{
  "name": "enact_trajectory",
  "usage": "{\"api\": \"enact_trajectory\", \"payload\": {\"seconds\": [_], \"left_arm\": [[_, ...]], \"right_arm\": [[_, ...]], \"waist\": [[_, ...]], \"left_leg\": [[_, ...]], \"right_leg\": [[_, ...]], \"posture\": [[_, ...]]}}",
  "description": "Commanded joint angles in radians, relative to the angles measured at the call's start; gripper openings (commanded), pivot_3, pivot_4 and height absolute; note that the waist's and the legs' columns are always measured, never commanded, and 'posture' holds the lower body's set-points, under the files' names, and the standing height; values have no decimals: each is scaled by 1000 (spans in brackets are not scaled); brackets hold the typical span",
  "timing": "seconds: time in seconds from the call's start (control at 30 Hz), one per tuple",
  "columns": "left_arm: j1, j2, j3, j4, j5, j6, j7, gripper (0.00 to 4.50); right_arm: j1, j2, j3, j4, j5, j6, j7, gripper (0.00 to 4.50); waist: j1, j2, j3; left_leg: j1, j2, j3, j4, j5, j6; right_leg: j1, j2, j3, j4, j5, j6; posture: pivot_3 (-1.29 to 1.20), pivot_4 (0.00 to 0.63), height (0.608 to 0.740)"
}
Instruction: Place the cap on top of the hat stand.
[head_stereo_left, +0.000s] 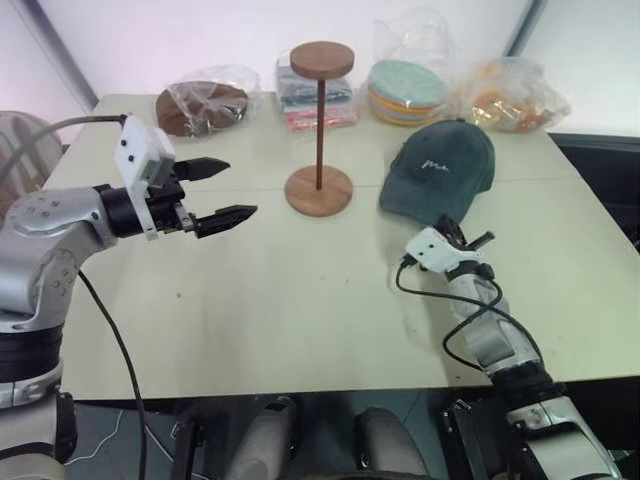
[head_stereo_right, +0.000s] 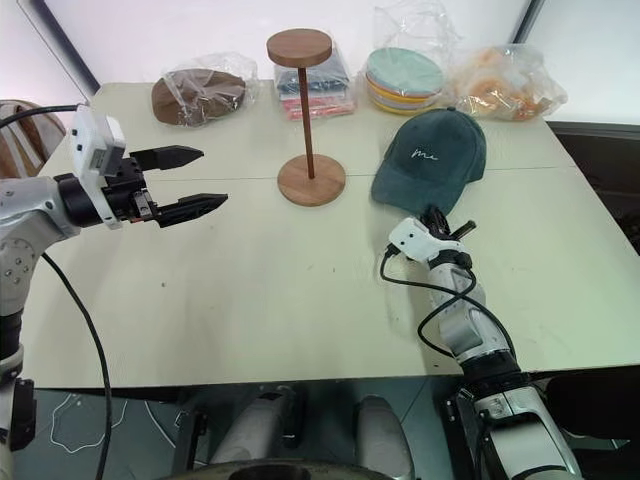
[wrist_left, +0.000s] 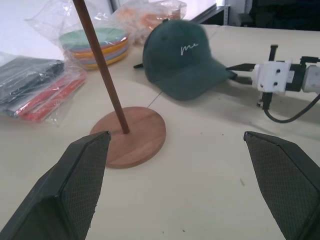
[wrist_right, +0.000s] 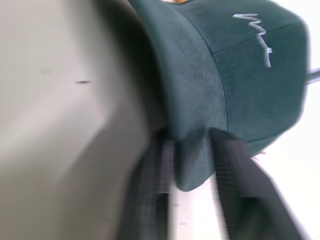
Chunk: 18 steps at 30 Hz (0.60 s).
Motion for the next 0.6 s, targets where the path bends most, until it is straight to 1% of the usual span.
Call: {"api": "enact_trajectory", "payload": {"seconds": [0.03,0.2,0.3,0.47,0.6], "left_arm": [[-12,17,32,-19,-7,-12,-1,4500],[-13,19,34,-18,-6,-14,-1,4500],[-14,19,33,-16,-4,-16,-1,4500],[-24,17,24,-4,4,-24,-3,4500],[-34,9,16,16,12,-38,-3,4500]], "right_arm": [[-1,11,8,6,-9,-16,-5,132],[-2,5,1,-7,-31,-48,-53,132],[-4,-6,-15,-34,-50,-79,-107,132],[2,-40,-66,-120,-75,-112,-180,132],[26,-60,-112,-204,-76,-114,-187,132]], "waist": [[0,0,0],[-1,0,0],[-1,0,0],[2,0,0],[4,1,0]], "left_leg": [[0,0,0,0,0,0],[0,0,0,-1,0,0],[0,0,0,-1,0,0],[0,0,0,-1,0,-1],[0,0,0,-1,0,-1]], "right_leg": [[0,0,0,0,0,0],[0,0,1,0,0,0],[0,0,1,0,0,0],[0,0,1,0,0,0],[0,0,1,0,0,0]], "posture": [[0,150,740],[0,150,740],[0,150,740],[0,150,740],[0,150,740]]}}
